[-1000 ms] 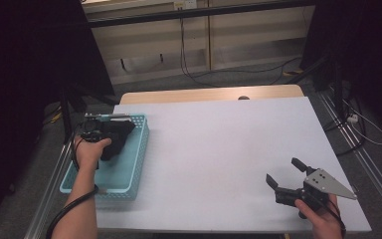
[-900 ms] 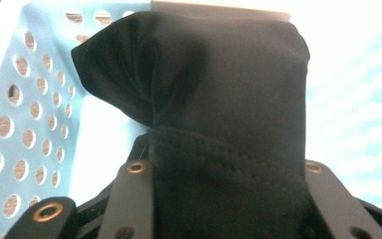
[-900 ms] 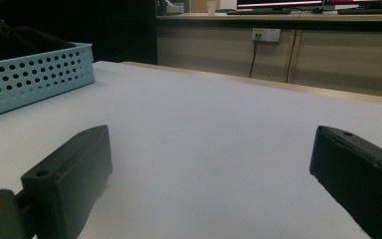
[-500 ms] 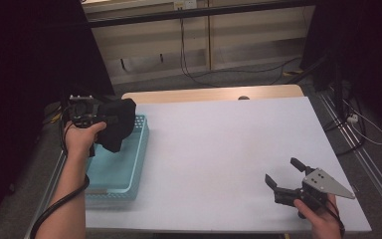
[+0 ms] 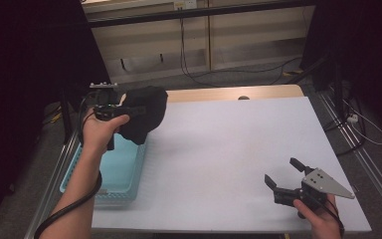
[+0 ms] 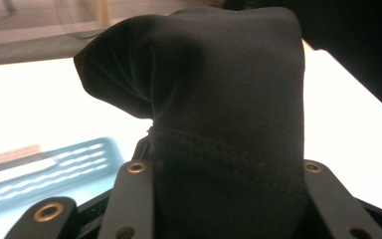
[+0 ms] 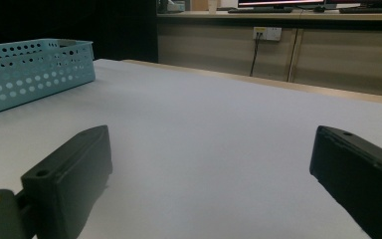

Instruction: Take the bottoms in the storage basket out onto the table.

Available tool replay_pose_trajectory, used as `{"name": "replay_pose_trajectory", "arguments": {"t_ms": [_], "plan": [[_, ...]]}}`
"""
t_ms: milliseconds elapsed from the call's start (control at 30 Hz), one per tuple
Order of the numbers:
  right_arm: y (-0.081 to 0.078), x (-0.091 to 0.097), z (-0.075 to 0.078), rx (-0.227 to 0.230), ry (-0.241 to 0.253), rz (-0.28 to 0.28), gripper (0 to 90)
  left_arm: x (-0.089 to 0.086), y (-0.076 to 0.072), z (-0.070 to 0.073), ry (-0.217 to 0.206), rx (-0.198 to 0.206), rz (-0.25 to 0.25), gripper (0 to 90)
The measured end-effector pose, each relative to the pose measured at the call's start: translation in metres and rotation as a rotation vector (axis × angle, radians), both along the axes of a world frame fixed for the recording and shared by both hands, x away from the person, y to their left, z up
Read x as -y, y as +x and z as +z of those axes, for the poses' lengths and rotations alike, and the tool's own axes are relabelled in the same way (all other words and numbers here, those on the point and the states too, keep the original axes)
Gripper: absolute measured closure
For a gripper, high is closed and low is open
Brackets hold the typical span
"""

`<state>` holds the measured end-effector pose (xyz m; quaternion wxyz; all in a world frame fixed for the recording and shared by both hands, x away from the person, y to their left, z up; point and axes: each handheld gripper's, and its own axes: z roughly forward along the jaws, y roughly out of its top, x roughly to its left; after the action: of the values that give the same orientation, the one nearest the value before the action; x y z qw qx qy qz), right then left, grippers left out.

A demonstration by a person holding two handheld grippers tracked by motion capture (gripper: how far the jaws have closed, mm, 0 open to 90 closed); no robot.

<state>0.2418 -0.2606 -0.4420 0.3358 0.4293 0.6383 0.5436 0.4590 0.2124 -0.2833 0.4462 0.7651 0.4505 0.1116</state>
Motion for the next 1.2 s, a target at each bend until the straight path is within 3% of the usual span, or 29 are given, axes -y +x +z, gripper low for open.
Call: {"name": "replay_pose_trajectory", "arguments": {"t_ms": [200, 433, 1200], "plan": [[0.000, 0.000, 0.000, 0.000, -0.002, -0.001, 1.9, 0.029, -0.009, -0.004, -0.006, 0.006, -0.070, 61.4], [0.000, 0.001, 0.000, -0.001, -0.004, -0.002, 1.9, 0.057, -0.020, -0.022, -0.005, 0.004, -0.154, 61.4], [0.002, -0.001, -0.001, -0.006, -0.020, 0.004, 2.0, 0.105, -0.045, -0.065, -0.001, -0.011, -0.282, 60.9]]}}
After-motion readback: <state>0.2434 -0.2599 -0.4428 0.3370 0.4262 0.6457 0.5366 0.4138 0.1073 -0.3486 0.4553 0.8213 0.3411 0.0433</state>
